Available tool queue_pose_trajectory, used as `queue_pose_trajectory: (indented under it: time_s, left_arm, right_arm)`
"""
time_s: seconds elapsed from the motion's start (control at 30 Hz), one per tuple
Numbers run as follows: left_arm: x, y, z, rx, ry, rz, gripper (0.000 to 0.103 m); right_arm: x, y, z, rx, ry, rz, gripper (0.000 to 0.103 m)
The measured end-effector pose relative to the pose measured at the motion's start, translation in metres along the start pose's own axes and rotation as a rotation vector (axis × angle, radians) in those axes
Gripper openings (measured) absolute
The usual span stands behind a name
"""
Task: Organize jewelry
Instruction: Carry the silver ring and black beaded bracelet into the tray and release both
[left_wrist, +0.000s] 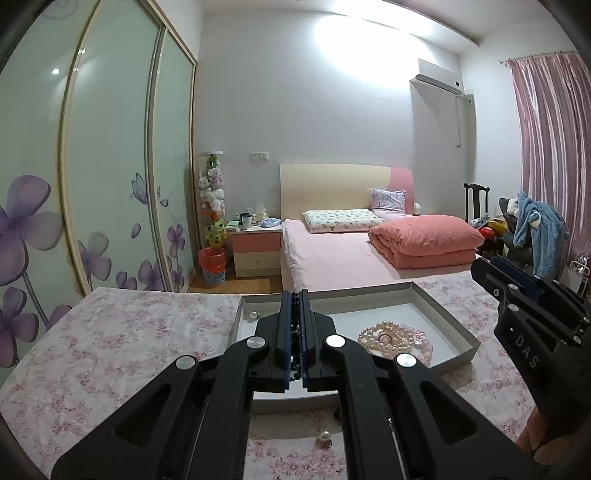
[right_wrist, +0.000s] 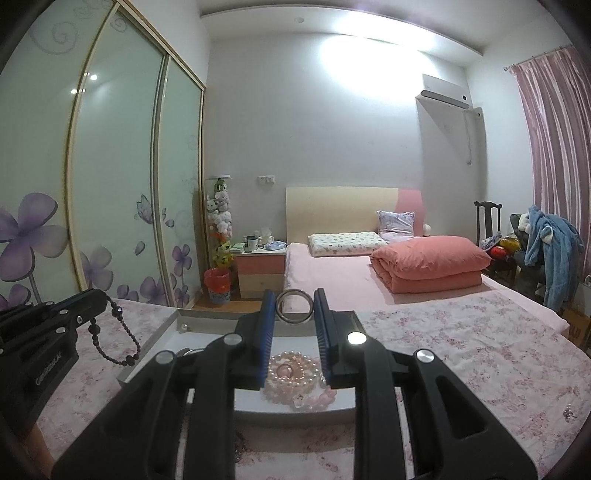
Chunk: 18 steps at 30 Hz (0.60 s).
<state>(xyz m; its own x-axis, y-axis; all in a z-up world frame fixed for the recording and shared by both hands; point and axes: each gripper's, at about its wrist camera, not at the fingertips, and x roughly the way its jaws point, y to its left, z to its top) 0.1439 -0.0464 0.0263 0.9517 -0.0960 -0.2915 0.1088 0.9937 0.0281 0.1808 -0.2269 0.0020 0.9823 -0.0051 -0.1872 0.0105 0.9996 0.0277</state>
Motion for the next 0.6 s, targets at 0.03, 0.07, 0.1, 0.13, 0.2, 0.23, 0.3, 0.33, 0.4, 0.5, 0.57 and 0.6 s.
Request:
queue_pose_trajectory:
  time_s: [0.03,0.07,0.1,0.13,0.2,0.23,0.3,0.33,0.4,0.5,0.57,0.6]
  left_arm:
    - [0.001,-0.001,0.000,-0.001,0.001,-0.001,0.005]
    - [0.002,-0.001,0.000,-0.002,0.002,-0.002,0.005]
    - [0.005,-0.002,0.000,-0.002,0.004,-0.003,0.005]
    - [0.006,-0.003,0.000,-0.003,0.006,-0.004,0.005]
    - [0.009,-0.004,0.001,-0.003,0.010,-0.006,0.005]
    - [0.011,-0.004,0.001,-0.003,0.011,-0.006,0.005]
    - [0.013,-0.004,0.000,-0.002,0.015,-0.009,0.005]
    - [0.014,-0.004,0.000,-0.002,0.016,-0.010,0.005]
    - [0.016,-0.005,-0.001,-0.003,0.018,-0.012,0.005]
    - [0.020,-0.004,-0.001,-0.006,0.023,-0.017,0.005]
    - [0.024,-0.004,-0.001,-0.009,0.028,-0.022,0.005]
    - [0.026,-0.003,-0.001,-0.011,0.031,-0.024,0.005]
  right_arm:
    - [0.001,-0.001,0.000,0.001,0.001,0.000,0.022]
    - [0.001,0.000,0.000,0.002,0.002,-0.001,0.022]
    - [0.003,-0.001,0.000,0.004,0.002,-0.001,0.022]
    - [0.002,0.002,0.000,0.004,0.003,-0.002,0.022]
    - [0.005,0.000,0.000,0.008,0.004,-0.003,0.022]
    - [0.006,-0.001,0.000,0.009,0.004,-0.003,0.022]
    - [0.009,0.000,0.000,0.010,0.006,-0.004,0.022]
    - [0.010,-0.001,0.000,0.010,0.006,-0.004,0.022]
    - [0.011,-0.001,0.000,0.011,0.008,-0.004,0.022]
    - [0.013,-0.002,-0.001,0.011,0.010,-0.004,0.022]
    - [0.015,-0.001,-0.001,0.012,0.012,-0.004,0.022]
    - [0.016,-0.002,-0.001,0.013,0.013,-0.004,0.022]
